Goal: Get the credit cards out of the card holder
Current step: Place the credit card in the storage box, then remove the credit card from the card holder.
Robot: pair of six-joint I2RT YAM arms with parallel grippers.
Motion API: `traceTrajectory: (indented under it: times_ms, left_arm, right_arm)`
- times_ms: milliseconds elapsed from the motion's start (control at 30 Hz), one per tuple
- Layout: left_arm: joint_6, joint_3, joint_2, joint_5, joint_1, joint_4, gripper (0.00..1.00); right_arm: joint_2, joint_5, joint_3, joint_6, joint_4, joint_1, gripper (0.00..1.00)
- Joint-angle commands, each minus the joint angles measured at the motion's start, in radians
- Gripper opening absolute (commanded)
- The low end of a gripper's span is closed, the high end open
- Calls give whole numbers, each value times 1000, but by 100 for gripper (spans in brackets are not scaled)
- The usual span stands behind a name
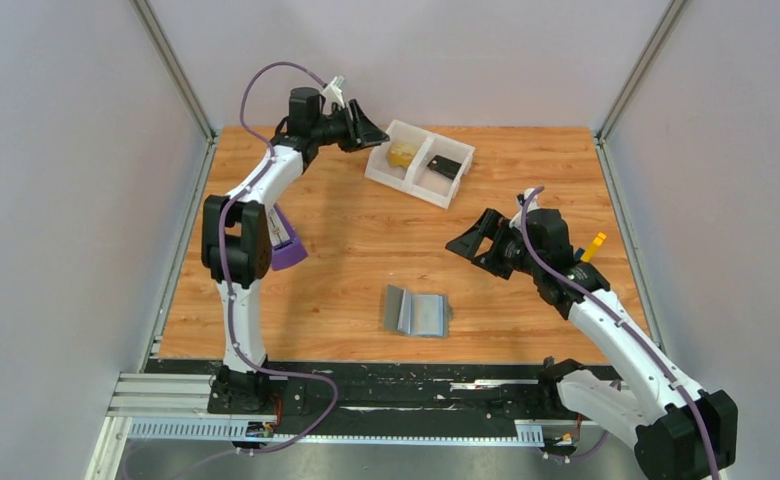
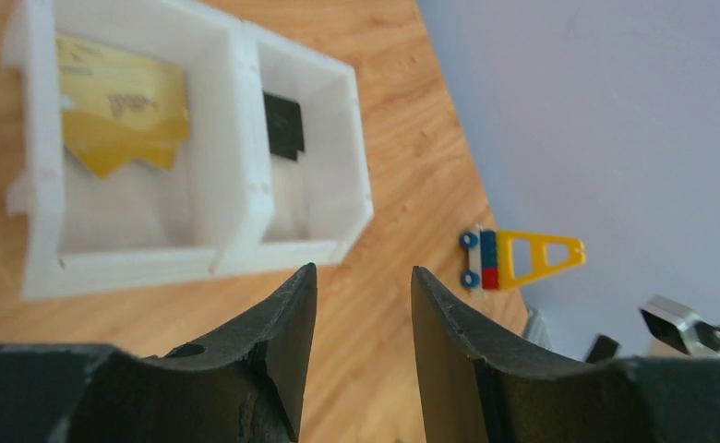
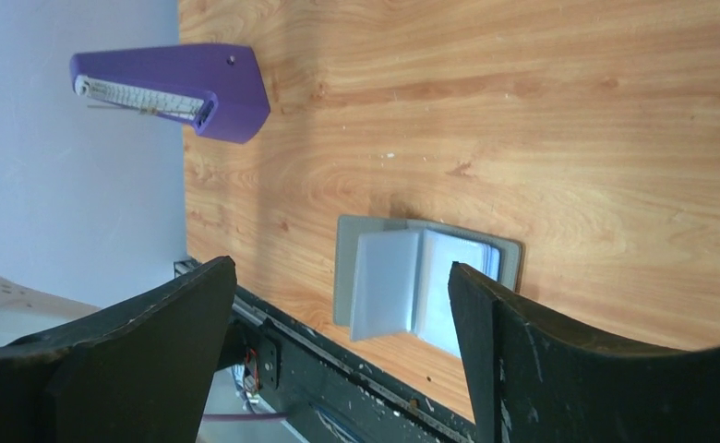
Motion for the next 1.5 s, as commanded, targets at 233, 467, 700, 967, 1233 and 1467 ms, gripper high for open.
traceTrajectory:
  times_ms: [233, 467, 700, 967, 1233, 1467]
  left_arm:
    - [197, -370, -337, -100, -178, -478, 51]
    - [200, -591, -512, -73, -268, -437, 47]
    - [120, -790, -613, 6, -357, -307, 40]
    - [18, -882, -606, 88, -407, -108, 33]
    - [10, -872, -509, 87, -433, -89, 29]
    - [82, -923, -494, -21, -434, -167, 27]
  right_arm:
    - [-118, -147, -203, 104, 82, 26, 71]
    - [-117, -106, -293, 170, 141, 144, 63]
    - [10, 33, -287, 213, 212, 323, 61]
    - [55, 173, -328, 228, 261, 356, 49]
    - [91, 151, -345, 234, 317, 357, 47]
    - [160, 159, -344, 237, 339, 357, 47]
